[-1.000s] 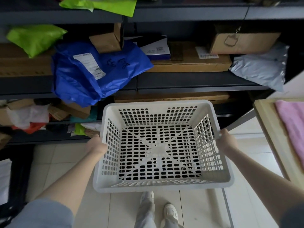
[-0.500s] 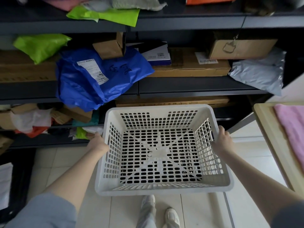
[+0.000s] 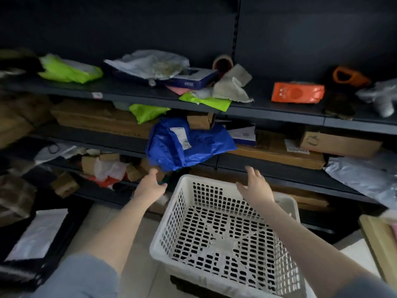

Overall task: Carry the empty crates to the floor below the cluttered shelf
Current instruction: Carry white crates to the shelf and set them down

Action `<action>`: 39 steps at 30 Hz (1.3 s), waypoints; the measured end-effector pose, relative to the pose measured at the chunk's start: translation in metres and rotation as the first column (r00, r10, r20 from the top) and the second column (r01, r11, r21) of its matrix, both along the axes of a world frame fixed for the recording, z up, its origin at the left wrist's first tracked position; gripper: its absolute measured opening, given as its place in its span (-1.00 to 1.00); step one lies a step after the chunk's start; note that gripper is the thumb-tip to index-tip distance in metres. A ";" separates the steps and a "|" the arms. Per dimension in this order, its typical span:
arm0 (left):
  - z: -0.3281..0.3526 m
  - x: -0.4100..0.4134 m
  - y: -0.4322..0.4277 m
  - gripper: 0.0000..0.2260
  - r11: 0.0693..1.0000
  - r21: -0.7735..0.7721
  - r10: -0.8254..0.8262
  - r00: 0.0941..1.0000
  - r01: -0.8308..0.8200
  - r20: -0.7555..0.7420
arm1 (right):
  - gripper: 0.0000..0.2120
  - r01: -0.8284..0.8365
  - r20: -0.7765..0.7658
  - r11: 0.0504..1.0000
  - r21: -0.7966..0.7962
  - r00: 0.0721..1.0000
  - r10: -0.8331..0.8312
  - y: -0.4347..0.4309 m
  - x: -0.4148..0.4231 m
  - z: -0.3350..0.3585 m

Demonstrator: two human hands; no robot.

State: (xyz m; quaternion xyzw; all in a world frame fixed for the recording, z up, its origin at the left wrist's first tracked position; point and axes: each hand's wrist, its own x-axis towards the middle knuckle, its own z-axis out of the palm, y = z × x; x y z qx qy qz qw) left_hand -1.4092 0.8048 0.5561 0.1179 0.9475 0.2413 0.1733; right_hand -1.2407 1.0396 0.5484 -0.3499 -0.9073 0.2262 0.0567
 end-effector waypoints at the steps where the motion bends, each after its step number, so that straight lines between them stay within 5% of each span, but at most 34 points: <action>1: 0.010 0.006 -0.012 -0.47 0.999 0.033 0.030 0.999 -0.030 -0.026 | -0.40 -0.064 -0.029 0.998 0.010 0.998 0.064 -0.010 -0.008 0.010; 9: 0.064 0.079 -0.182 -0.47 0.922 0.136 0.379 0.918 -0.363 -0.118 | -0.39 -0.460 -0.089 0.888 -0.011 0.885 0.457 -0.129 -0.046 0.056; 19: 0.104 0.227 -0.418 -0.45 0.627 0.137 0.774 0.593 -0.767 -0.222 | -0.44 -0.811 -0.160 0.585 0.029 0.574 0.803 -0.365 -0.034 0.088; 23: 0.115 0.309 -0.503 -0.32 0.479 0.151 0.866 0.438 -0.865 -0.239 | -0.44 -0.923 -0.152 0.378 0.076 0.364 0.919 -0.497 -0.003 0.103; 28: 0.108 0.440 -0.615 -0.45 0.275 0.113 0.938 0.241 -0.955 -0.249 | -0.44 -0.988 -0.171 0.139 0.063 0.127 0.977 -0.660 0.077 0.107; 34: 0.085 0.621 -0.727 -0.40 0.006 0.048 0.973 -0.005 -0.999 -0.231 | -0.55 -0.993 -0.167 -0.120 0.018 -0.122 0.978 -0.825 0.199 0.085; 39: 0.076 0.752 -0.800 -0.39 -0.246 0.034 0.947 -0.247 -0.969 -0.206 | -0.42 -0.948 -0.101 -0.317 0.007 -0.316 0.943 -0.959 0.279 0.075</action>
